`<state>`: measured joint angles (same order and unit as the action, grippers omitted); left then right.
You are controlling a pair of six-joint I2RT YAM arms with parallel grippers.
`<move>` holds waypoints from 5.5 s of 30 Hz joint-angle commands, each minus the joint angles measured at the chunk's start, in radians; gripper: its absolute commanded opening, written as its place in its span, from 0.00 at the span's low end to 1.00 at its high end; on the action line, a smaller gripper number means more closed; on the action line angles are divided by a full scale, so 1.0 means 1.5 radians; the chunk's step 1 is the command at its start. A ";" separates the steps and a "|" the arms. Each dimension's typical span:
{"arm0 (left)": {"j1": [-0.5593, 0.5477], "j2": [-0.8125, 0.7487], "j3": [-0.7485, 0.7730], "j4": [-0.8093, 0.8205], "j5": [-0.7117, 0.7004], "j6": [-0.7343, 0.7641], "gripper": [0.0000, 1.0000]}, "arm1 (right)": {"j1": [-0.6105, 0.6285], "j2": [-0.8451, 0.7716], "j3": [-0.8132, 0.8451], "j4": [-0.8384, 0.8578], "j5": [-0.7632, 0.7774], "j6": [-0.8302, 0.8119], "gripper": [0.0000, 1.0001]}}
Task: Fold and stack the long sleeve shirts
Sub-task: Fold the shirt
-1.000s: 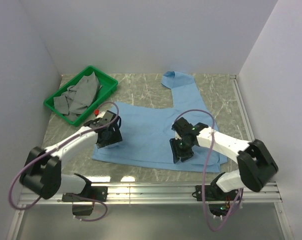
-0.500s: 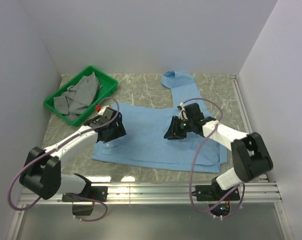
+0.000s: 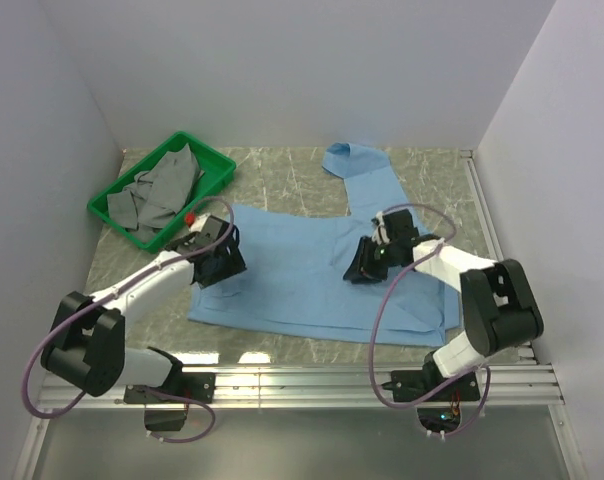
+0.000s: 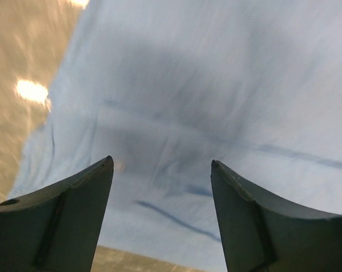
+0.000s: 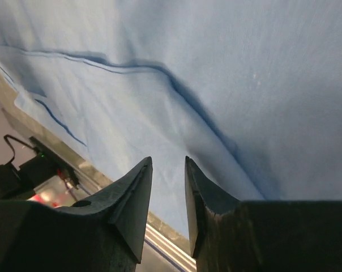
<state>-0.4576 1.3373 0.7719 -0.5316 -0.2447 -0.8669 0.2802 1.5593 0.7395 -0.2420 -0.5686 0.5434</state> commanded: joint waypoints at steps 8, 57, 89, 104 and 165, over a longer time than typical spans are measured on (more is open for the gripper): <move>0.099 0.122 0.243 0.005 -0.068 0.114 0.93 | -0.095 -0.074 0.299 -0.238 0.395 -0.085 0.71; 0.121 0.663 0.683 -0.167 -0.064 -0.170 0.39 | -0.207 0.138 0.371 -0.133 0.401 -0.106 0.72; 0.120 0.638 0.646 -0.138 -0.055 -0.044 0.01 | -0.209 0.390 0.604 -0.260 0.424 -0.189 0.63; 0.121 0.624 0.627 -0.136 -0.070 -0.039 0.01 | -0.171 0.432 0.586 -0.271 0.467 -0.202 0.33; 0.108 0.140 0.139 0.039 -0.110 -0.059 0.00 | -0.171 -0.098 0.061 -0.021 0.488 0.023 0.00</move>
<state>-0.2935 1.5993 1.0050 -0.4751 -0.3637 -0.9363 0.0265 1.4727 0.8589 -0.3107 0.0875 0.5430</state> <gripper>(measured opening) 0.021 0.008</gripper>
